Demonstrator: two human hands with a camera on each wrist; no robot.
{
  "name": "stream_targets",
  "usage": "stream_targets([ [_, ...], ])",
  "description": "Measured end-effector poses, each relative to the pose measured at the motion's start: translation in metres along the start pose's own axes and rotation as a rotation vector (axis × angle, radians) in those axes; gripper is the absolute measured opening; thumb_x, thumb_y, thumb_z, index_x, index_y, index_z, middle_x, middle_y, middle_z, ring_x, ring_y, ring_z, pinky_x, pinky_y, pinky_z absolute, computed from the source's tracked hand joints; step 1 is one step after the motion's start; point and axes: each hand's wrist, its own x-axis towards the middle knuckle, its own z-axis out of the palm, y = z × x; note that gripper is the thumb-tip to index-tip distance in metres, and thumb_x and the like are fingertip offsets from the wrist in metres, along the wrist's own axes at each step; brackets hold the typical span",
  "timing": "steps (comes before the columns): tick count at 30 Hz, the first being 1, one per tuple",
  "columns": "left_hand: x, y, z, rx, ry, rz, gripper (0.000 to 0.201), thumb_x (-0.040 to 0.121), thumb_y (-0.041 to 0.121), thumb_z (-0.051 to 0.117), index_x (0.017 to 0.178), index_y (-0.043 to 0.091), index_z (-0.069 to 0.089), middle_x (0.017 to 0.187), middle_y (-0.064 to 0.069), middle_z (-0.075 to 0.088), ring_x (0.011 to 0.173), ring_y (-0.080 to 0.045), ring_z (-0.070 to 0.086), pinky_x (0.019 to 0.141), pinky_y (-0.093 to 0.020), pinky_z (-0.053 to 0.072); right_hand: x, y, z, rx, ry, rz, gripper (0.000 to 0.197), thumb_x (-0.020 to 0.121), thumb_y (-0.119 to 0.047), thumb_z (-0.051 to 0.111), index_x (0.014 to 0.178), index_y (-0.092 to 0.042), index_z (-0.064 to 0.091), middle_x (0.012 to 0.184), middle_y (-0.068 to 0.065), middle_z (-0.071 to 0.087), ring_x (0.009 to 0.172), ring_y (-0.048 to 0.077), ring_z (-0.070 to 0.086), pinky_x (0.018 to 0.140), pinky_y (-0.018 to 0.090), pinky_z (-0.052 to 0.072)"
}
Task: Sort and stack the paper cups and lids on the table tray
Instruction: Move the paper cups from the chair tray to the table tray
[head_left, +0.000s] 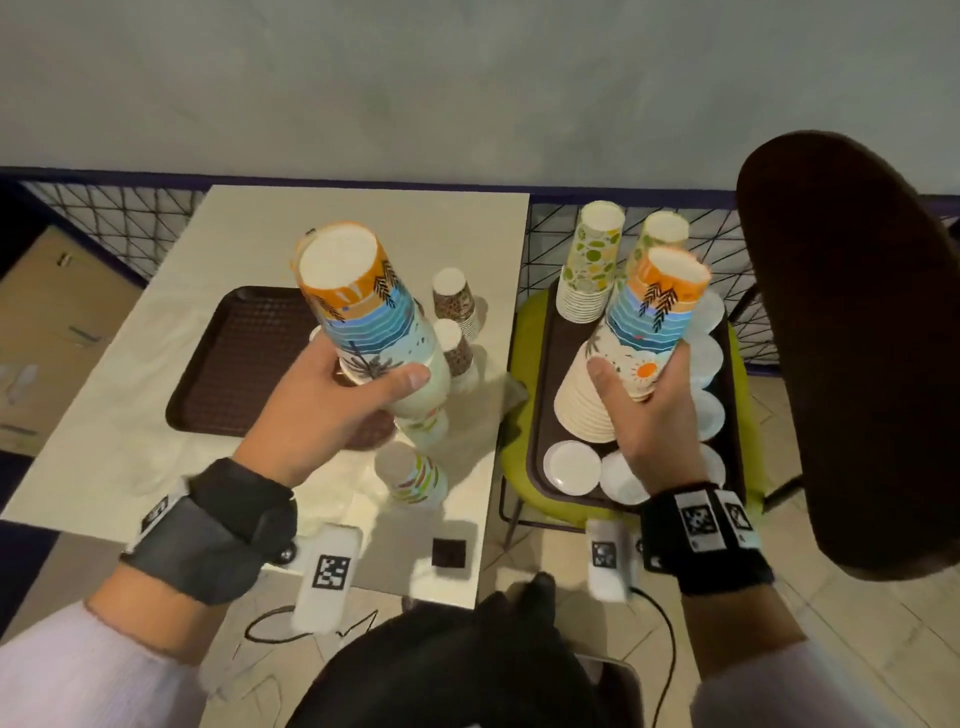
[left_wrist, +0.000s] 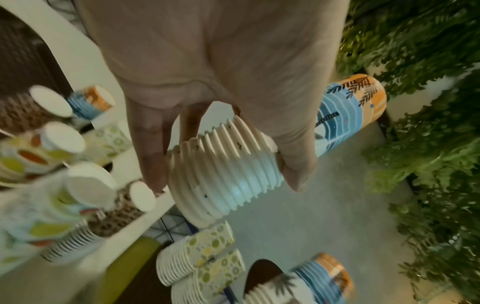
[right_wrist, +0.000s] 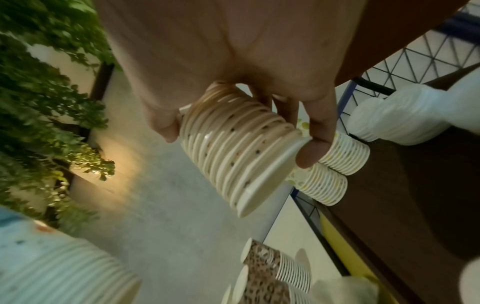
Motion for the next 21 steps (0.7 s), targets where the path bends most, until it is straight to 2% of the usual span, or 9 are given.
stream_targets([
  [2, -0.014, -0.016, -0.025, -0.026, 0.057, -0.015, 0.064, 0.078, 0.043, 0.088, 0.135, 0.029, 0.063, 0.128, 0.008, 0.073, 0.119, -0.017, 0.069, 0.093, -0.043, 0.059, -0.024, -0.007, 0.007, -0.023, -0.06, -0.001, 0.048, 0.088, -0.014, 0.076, 0.126, -0.016, 0.046, 0.117, -0.017, 0.063, 0.102, -0.013, 0.063, 0.083, 0.005, 0.047],
  [5, -0.025, -0.052, -0.047, -0.115, 0.092, -0.136, 0.073, 0.072, 0.042, 0.092, 0.136, 0.029, 0.06, 0.123, 0.006, 0.075, 0.112, -0.023, 0.072, 0.078, -0.039, 0.064, -0.057, -0.007, 0.01, -0.035, -0.16, 0.074, 0.049, 0.089, -0.014, 0.075, 0.127, -0.024, 0.046, 0.114, -0.025, 0.063, 0.1, -0.02, 0.06, 0.079, 0.001, 0.045],
  [8, -0.033, -0.101, -0.073, -0.112, 0.086, -0.247, 0.085, 0.06, 0.048, 0.089, 0.136, 0.03, 0.057, 0.123, 0.004, 0.074, 0.113, -0.025, 0.071, 0.083, -0.047, 0.064, -0.09, -0.006, 0.02, -0.03, -0.215, 0.113, 0.052, 0.09, -0.032, 0.074, 0.135, -0.029, 0.048, 0.12, -0.025, 0.066, 0.111, -0.008, 0.062, 0.085, 0.009, 0.049],
  [10, -0.035, -0.132, -0.084, -0.105, 0.057, -0.318, 0.088, 0.057, 0.048, 0.09, 0.136, 0.029, 0.056, 0.121, 0.002, 0.075, 0.114, -0.027, 0.07, 0.085, -0.05, 0.064, -0.107, -0.008, 0.029, -0.038, -0.244, 0.144, 0.05, 0.088, -0.042, 0.073, 0.131, -0.039, 0.047, 0.119, -0.031, 0.064, 0.11, -0.01, 0.061, 0.087, 0.01, 0.049],
  [12, -0.032, -0.162, -0.092, -0.068, 0.014, -0.365, 0.086, 0.057, 0.049, 0.09, 0.134, 0.029, 0.057, 0.119, 0.001, 0.076, 0.116, -0.028, 0.069, 0.089, -0.056, 0.062, -0.122, -0.012, 0.04, -0.035, -0.269, 0.178, 0.049, 0.082, -0.043, 0.07, 0.124, -0.047, 0.045, 0.116, -0.031, 0.064, 0.108, -0.011, 0.06, 0.086, 0.012, 0.047],
  [14, -0.027, -0.189, -0.099, 0.019, -0.005, -0.353, 0.083, 0.06, 0.052, 0.089, 0.133, 0.034, 0.055, 0.119, 0.005, 0.075, 0.116, -0.022, 0.069, 0.095, -0.058, 0.059, -0.136, -0.014, 0.054, -0.029, -0.29, 0.21, 0.052, 0.077, -0.044, 0.068, 0.123, -0.049, 0.045, 0.118, -0.026, 0.065, 0.11, -0.011, 0.06, 0.087, 0.015, 0.046],
  [16, -0.02, -0.213, -0.105, 0.139, -0.004, -0.318, 0.082, 0.06, 0.058, 0.088, 0.131, 0.04, 0.05, 0.124, 0.011, 0.071, 0.115, -0.016, 0.067, 0.105, -0.049, 0.053, -0.149, -0.014, 0.071, -0.021, -0.316, 0.221, 0.055, 0.077, -0.046, 0.068, 0.127, -0.048, 0.045, 0.121, -0.029, 0.064, 0.114, -0.009, 0.059, 0.09, 0.017, 0.046],
  [18, -0.015, -0.226, -0.108, 0.188, 0.014, -0.313, 0.081, 0.06, 0.059, 0.087, 0.127, 0.043, 0.045, 0.126, 0.01, 0.068, 0.116, -0.018, 0.065, 0.107, -0.041, 0.048, -0.16, -0.016, 0.088, -0.027, -0.324, 0.201, 0.06, 0.079, -0.045, 0.069, 0.134, -0.04, 0.045, 0.125, -0.03, 0.062, 0.118, -0.008, 0.058, 0.09, 0.015, 0.049],
  [21, -0.01, -0.238, -0.107, 0.227, 0.024, -0.33, 0.071, 0.076, 0.04, 0.089, 0.128, 0.04, 0.04, 0.124, 0.007, 0.064, 0.116, -0.023, 0.062, 0.101, -0.034, 0.044, -0.171, -0.025, 0.112, -0.004, -0.314, 0.198, 0.06, 0.077, -0.041, 0.069, 0.132, -0.038, 0.045, 0.118, -0.038, 0.063, 0.113, -0.013, 0.059, 0.085, 0.005, 0.048],
])
